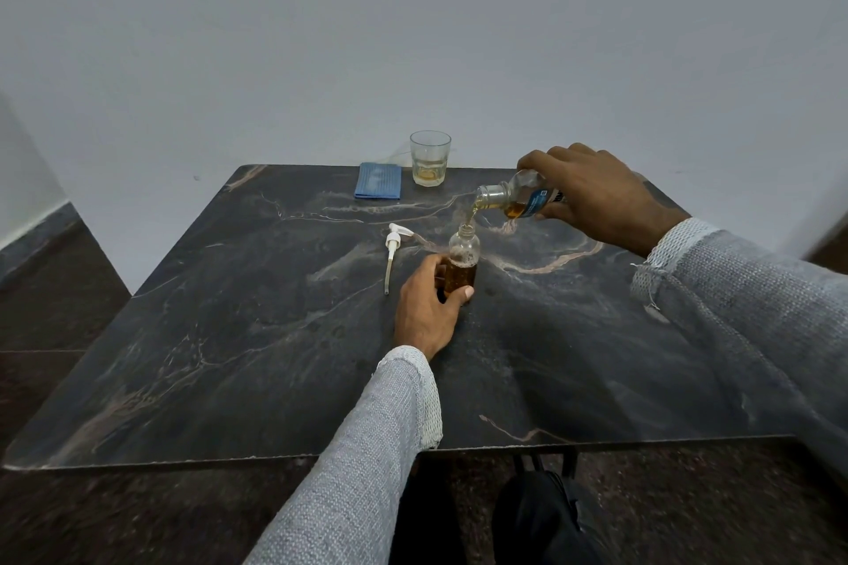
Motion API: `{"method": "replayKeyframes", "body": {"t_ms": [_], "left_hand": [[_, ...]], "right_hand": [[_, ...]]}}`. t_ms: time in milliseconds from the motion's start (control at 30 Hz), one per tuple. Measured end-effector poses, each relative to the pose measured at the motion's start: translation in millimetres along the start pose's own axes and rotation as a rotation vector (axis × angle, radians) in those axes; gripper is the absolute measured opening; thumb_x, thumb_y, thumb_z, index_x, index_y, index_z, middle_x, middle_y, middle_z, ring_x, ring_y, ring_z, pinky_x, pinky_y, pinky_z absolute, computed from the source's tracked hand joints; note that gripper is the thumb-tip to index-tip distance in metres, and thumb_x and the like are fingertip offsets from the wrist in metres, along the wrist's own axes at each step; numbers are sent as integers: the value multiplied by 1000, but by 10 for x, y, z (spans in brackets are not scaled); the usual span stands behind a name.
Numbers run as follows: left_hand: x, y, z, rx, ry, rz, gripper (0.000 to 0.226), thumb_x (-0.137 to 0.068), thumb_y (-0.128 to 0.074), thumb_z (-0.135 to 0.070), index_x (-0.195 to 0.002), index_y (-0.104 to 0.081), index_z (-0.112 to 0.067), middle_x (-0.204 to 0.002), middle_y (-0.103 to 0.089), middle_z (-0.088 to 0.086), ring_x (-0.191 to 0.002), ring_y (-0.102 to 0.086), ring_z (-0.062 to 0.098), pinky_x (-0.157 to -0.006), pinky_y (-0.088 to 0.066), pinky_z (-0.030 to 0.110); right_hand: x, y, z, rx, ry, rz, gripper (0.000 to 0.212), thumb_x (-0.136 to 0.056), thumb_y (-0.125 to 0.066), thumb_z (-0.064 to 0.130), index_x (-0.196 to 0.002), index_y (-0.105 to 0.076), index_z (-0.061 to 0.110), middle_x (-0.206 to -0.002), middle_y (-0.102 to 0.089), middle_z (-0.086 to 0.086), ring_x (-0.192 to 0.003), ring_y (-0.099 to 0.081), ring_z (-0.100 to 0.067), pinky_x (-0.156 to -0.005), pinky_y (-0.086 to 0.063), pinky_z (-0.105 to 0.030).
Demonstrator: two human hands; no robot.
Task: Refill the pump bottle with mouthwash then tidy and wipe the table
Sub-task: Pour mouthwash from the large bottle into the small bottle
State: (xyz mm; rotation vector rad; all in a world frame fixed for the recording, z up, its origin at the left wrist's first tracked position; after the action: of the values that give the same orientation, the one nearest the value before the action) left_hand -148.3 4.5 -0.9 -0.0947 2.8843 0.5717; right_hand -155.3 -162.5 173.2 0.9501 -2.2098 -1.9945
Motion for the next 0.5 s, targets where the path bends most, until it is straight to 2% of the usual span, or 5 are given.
{"method": "replayKeyframes", "body": {"t_ms": [500], "left_hand": [[-9, 2, 6, 0, -12, -9, 53, -81, -76, -23, -129, -52, -23, -127, -62, 0, -116, -58, 14, -102, -48, 40]], "right_hand": [[-1, 12, 0, 14, 1, 8, 57, -82, -74, 27, -131, -47, 17, -118, -62, -11, -105, -54, -31, -82, -41, -41]]}}
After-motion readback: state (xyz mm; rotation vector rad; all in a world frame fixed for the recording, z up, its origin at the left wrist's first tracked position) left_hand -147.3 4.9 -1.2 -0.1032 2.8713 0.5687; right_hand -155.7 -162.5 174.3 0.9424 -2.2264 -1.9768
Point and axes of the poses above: each hand's wrist, its own x-axis away from the middle knuckle, its own y-axis out of the back of the hand, z = x × y, the point moved 7 cm from there along -x, towards the middle knuckle
